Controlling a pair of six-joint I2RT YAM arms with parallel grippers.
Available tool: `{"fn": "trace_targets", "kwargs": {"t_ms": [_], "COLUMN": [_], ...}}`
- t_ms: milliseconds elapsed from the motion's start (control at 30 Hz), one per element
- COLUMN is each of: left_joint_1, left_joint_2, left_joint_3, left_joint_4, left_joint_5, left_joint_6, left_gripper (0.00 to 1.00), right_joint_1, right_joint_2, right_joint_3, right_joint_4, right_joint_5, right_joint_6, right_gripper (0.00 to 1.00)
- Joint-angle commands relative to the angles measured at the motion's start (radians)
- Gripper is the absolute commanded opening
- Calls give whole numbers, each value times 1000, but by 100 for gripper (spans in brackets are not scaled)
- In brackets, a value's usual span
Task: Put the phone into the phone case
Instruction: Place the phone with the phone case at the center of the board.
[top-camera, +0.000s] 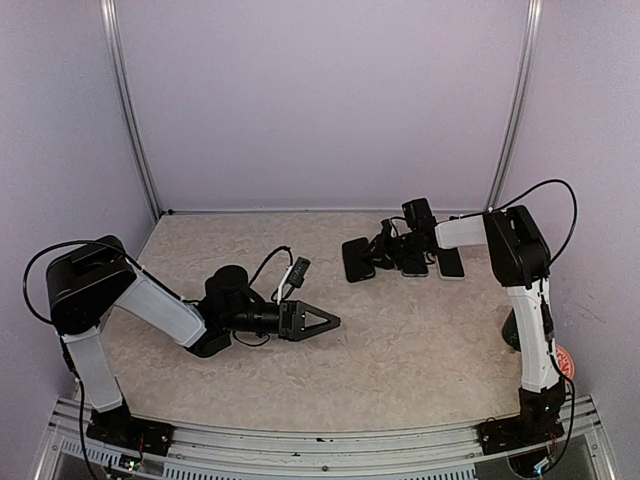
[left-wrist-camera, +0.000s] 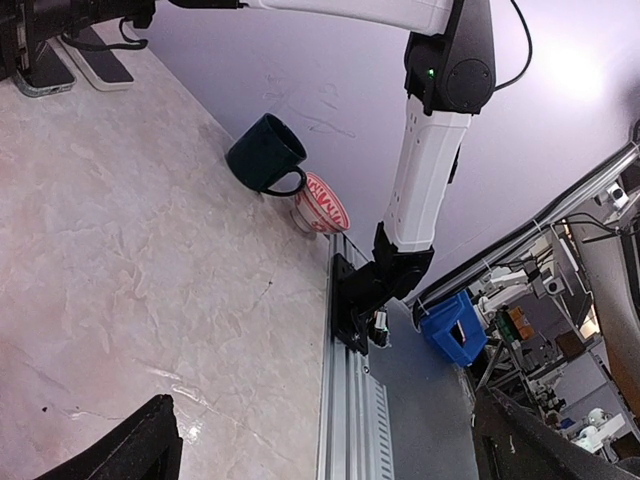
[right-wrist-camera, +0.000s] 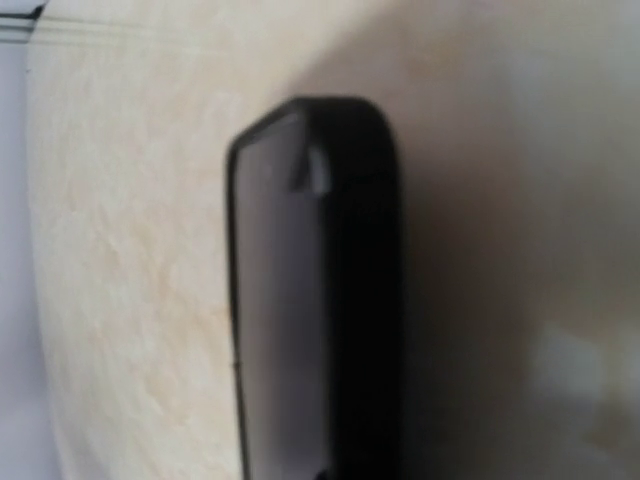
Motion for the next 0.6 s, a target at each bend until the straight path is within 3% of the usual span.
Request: {"fn": "trace_targets", "kwargs": {"t_ms": [0, 567], "left_joint_1": [-11, -24], "left_joint_2": [-31, -31], "left_joint_3": [26, 25], "left_joint_4": [-14, -19], "left_joint_5": [-9, -23], "left_joint_6": [21, 27], "left_gripper": [99, 99], "right_joint_1": [-15, -15], "right_joint_2": [-4, -105], "right_joint_3": [26, 18], "right_joint_4": [-66, -197], "right_joint_5": [43, 187], "right_joint_6": [-56, -157], "right_gripper": [30, 39]}}
